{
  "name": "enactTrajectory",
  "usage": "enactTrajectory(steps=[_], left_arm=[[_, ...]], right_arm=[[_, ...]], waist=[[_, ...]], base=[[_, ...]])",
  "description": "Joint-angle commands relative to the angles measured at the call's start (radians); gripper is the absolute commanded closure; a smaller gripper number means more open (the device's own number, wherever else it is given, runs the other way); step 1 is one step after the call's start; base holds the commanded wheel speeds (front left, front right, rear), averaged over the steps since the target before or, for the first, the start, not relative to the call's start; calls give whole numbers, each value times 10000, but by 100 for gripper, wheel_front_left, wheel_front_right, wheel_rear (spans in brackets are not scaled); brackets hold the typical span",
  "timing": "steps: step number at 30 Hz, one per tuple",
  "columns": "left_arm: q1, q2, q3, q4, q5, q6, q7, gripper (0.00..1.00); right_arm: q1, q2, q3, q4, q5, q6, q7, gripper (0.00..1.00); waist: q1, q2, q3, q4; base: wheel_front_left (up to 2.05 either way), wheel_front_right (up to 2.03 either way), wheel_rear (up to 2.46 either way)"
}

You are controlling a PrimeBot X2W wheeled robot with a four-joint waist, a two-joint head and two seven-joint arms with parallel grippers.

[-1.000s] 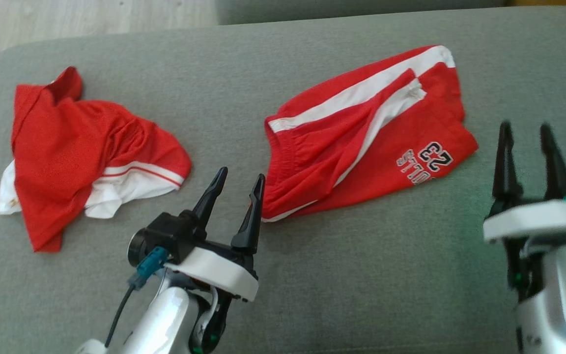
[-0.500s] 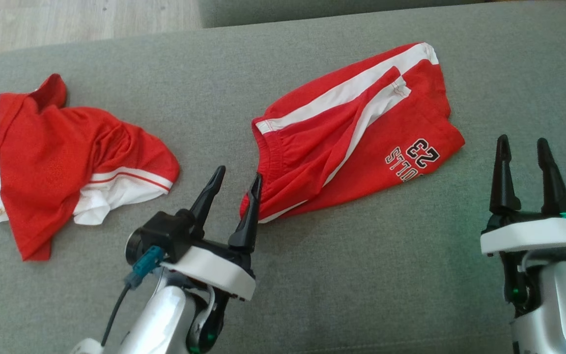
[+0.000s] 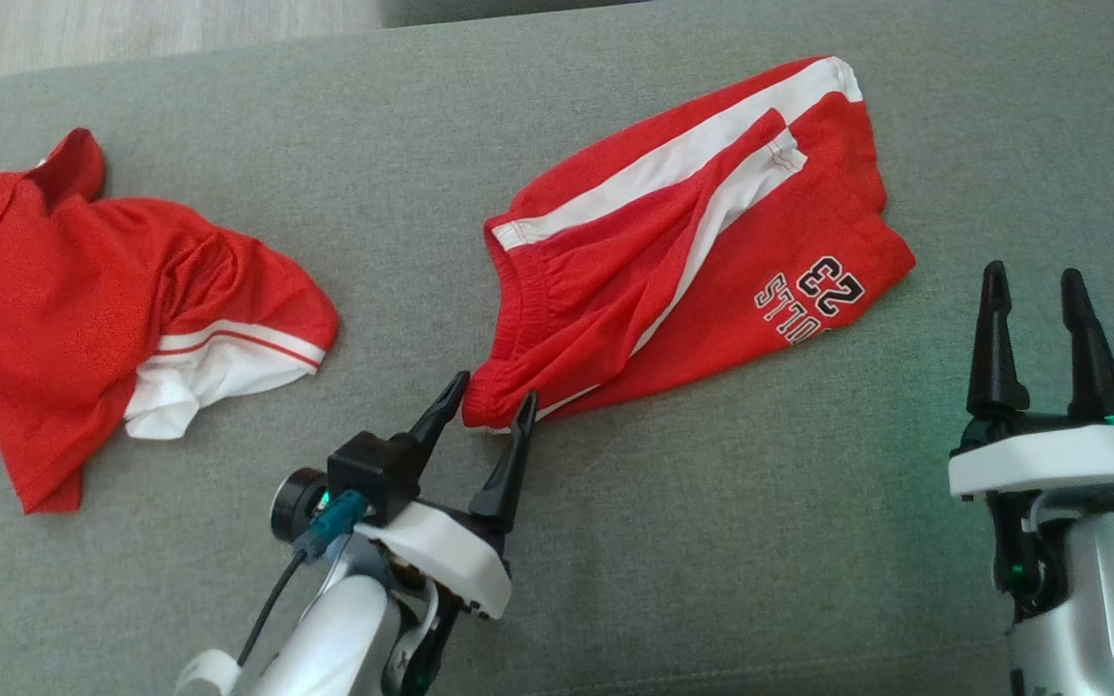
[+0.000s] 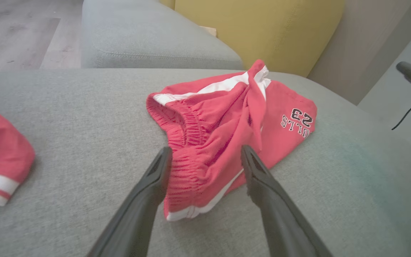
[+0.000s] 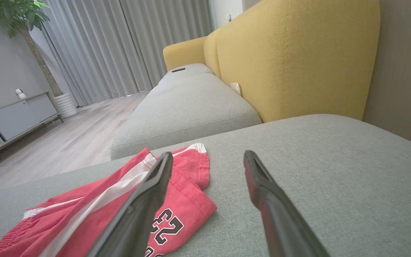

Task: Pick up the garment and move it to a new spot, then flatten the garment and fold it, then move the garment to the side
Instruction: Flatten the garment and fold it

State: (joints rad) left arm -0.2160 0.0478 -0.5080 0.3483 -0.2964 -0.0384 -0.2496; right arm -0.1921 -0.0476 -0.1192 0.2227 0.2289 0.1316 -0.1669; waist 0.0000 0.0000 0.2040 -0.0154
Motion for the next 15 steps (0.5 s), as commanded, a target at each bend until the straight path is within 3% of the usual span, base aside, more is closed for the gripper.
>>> enactTrajectory(steps=[1,6,15], left_arm=[[-303,24,375,-176,182,125,-122,0],[-228,24,630,141,524,164,-122,0],[-318,24,266,871,583,-326,-122,0]], right_arm=[[-246,-27,226,-294,49,-9,-21,0],[-260,-27,212,-239,89,-9,-32,0],[-346,-27,305,-156,86,-9,-10,0]], waist=[[0,0,23,14],[0,0,44,82],[0,0,45,77]], base=[[0,0,0],[0,0,0],[0,0,0]])
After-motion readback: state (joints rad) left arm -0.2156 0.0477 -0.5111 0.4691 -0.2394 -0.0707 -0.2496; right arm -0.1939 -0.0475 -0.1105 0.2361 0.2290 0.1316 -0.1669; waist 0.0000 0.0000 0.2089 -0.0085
